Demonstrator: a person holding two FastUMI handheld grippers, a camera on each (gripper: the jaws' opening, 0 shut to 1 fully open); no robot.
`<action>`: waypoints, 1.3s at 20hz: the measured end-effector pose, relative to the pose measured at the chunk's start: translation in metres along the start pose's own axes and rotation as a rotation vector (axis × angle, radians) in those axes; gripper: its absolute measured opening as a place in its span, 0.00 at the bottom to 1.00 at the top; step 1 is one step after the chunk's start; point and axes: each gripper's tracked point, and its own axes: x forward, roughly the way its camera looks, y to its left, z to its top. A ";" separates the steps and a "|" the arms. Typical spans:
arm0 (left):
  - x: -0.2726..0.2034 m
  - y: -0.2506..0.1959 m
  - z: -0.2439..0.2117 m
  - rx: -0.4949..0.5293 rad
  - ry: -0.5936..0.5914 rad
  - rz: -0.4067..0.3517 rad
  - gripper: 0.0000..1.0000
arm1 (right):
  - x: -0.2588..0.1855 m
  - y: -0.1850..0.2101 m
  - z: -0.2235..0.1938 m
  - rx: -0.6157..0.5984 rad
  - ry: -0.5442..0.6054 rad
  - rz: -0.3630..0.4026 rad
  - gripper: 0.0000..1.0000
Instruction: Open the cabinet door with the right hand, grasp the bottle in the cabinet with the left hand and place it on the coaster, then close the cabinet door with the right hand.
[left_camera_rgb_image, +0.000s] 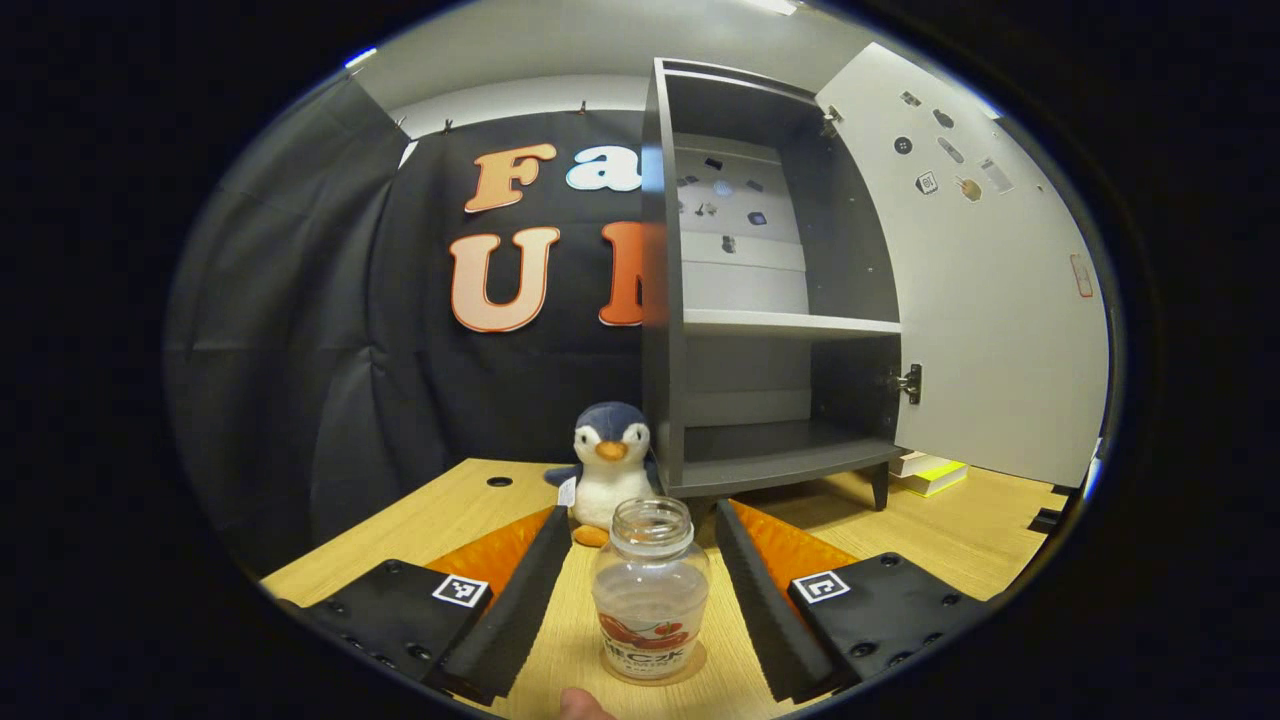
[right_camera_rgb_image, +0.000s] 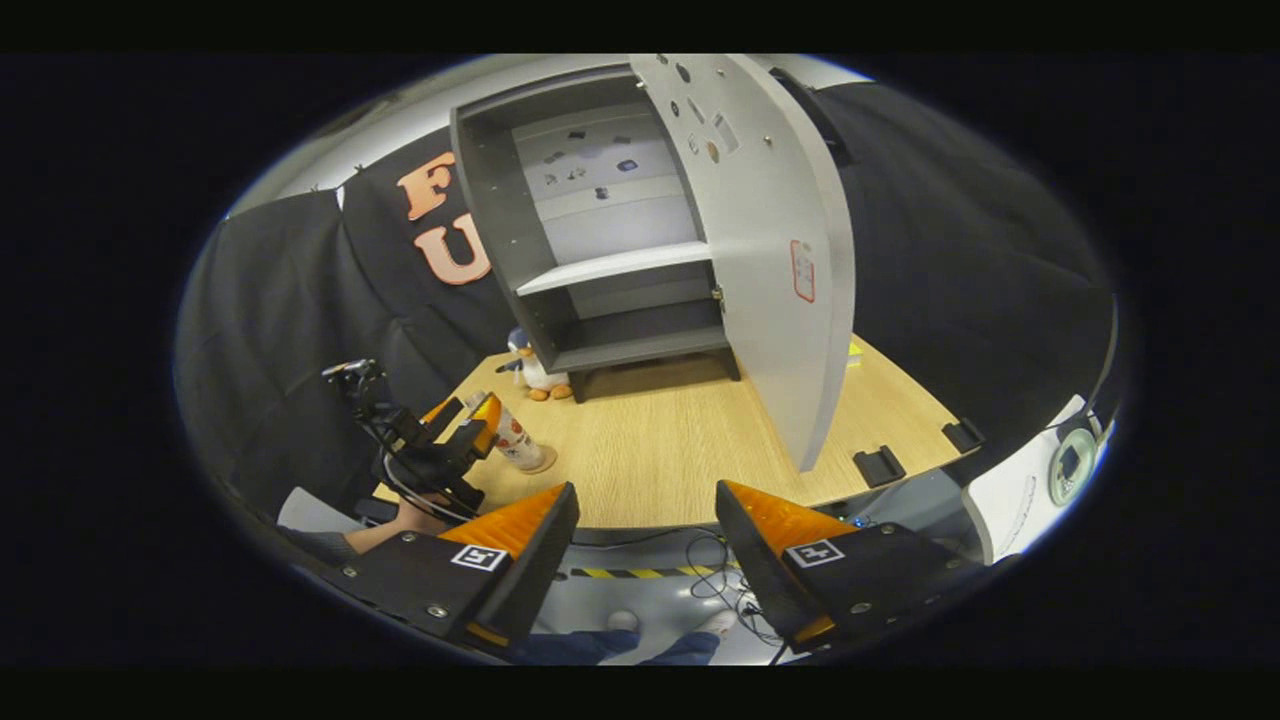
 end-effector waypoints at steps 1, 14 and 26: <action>-0.002 -0.001 0.003 0.002 0.002 -0.002 0.94 | 0.000 0.002 0.002 0.008 -0.009 0.007 0.86; -0.077 -0.014 0.141 0.007 0.002 0.004 0.94 | -0.028 -0.039 0.110 -0.025 -0.361 -0.085 0.86; -0.119 -0.034 0.145 -0.031 0.119 0.013 0.94 | -0.038 -0.078 0.182 -0.153 -0.520 -0.152 0.86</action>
